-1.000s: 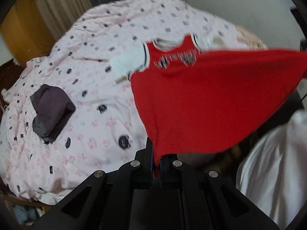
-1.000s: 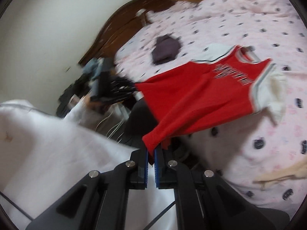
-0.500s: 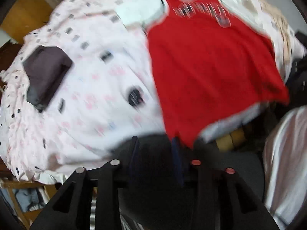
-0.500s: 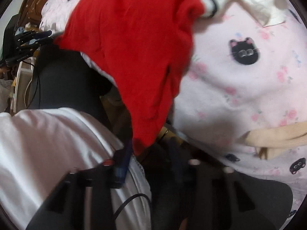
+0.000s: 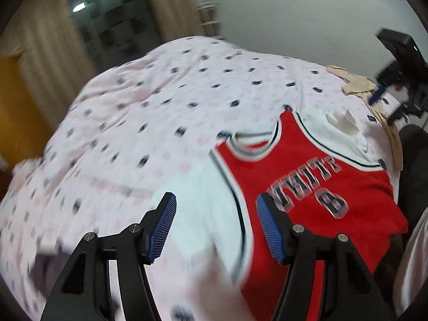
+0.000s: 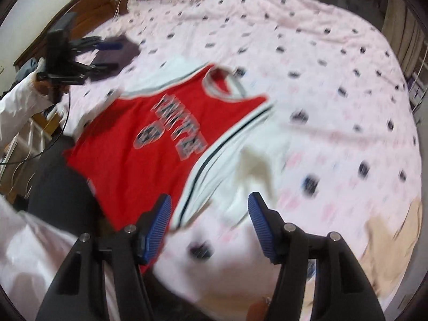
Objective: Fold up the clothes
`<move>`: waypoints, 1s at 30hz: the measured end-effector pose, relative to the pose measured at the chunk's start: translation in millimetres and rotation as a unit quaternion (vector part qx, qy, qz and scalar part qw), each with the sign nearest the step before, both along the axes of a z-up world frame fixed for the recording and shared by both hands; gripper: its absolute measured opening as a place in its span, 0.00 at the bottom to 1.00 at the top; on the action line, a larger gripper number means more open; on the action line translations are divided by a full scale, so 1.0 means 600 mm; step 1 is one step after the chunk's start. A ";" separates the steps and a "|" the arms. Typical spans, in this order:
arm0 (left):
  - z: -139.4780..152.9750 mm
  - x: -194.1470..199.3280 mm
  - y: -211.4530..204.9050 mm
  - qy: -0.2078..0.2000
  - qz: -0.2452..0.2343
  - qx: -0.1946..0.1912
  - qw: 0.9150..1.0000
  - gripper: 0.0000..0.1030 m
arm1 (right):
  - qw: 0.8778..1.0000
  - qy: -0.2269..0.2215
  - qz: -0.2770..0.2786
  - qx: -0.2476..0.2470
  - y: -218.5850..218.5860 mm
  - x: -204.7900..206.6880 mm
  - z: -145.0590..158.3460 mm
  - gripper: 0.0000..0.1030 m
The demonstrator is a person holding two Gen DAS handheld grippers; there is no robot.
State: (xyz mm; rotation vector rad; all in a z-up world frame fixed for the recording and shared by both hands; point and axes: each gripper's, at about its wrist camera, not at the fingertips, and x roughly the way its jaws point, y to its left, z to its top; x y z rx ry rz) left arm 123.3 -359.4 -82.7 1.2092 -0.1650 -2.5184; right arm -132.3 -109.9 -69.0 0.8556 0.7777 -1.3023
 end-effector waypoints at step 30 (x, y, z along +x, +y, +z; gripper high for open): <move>-0.105 -0.212 -0.142 -0.088 -0.121 0.200 0.968 0.07 | 0.996 -0.067 -0.028 0.058 -0.180 -0.127 -0.154 0.08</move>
